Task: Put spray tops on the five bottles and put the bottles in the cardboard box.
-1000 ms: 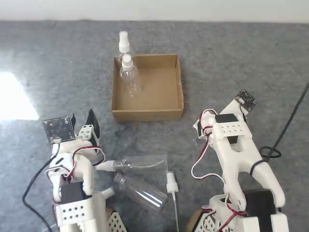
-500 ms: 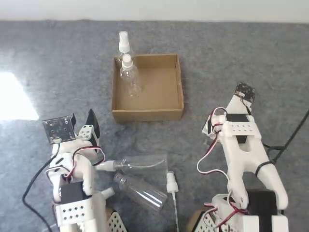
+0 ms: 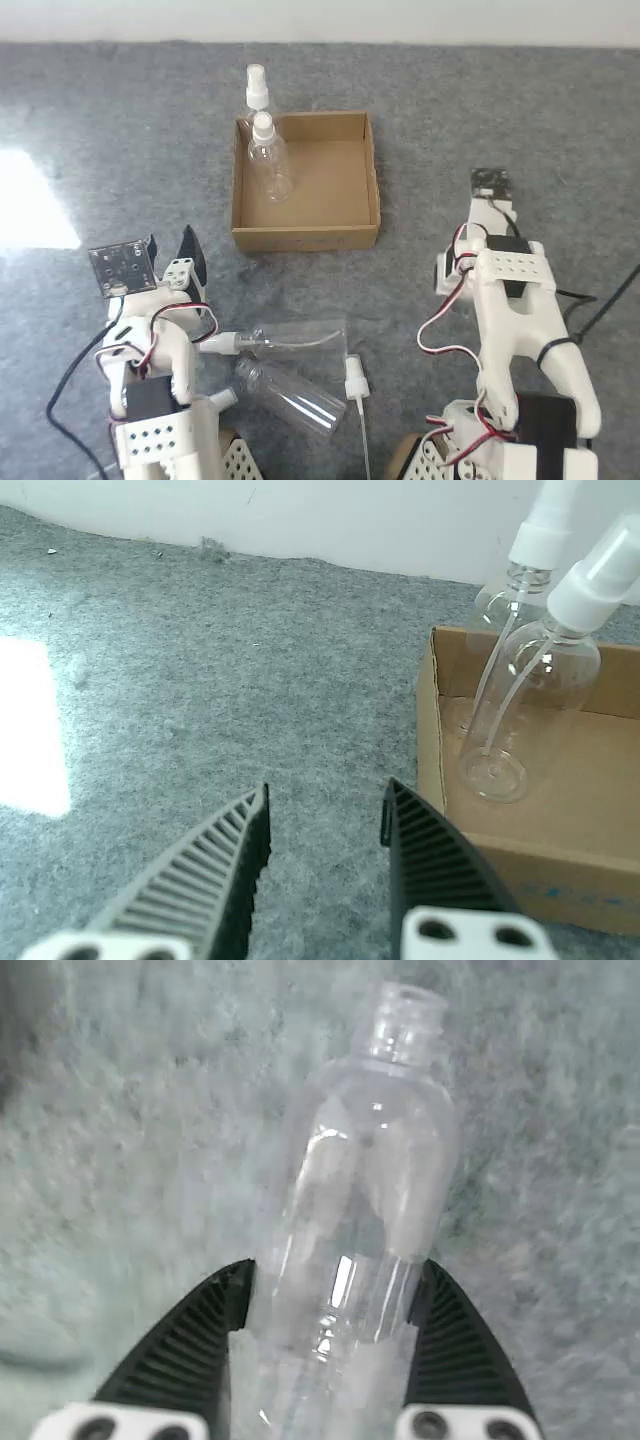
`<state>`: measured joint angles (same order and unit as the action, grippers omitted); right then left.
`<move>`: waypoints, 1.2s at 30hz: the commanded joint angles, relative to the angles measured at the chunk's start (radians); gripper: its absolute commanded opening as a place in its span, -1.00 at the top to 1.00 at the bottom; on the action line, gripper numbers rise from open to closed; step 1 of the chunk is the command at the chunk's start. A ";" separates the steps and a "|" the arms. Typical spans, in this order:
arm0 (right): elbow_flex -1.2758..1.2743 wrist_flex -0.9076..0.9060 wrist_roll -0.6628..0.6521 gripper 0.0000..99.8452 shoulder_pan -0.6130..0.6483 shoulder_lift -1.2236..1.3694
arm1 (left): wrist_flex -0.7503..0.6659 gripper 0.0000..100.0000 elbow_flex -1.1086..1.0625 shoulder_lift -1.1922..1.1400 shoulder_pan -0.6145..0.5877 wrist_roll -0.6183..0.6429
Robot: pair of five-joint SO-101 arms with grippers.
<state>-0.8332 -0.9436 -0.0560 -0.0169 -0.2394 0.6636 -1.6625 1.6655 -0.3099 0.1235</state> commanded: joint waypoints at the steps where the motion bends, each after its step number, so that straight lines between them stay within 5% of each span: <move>1: 0.075 -0.125 -0.180 0.83 -0.013 -0.031 | -0.002 0.65 0.008 0.005 -0.003 -0.009; 17: 0.135 -0.305 -0.489 0.78 -0.010 -0.019 | -0.002 0.65 0.008 0.005 -0.003 -0.009; 24: 0.141 -0.346 -0.493 0.29 -0.007 -0.021 | -0.002 0.65 0.008 0.005 -0.003 -0.009; 36: 0.230 -0.348 -0.376 0.27 -0.007 -0.018 | -0.002 0.65 0.008 0.005 -0.003 -0.009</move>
<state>-0.6751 -1.2797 -0.4657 -0.0184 -0.2394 0.6636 -1.6625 1.6655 -0.3099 0.1235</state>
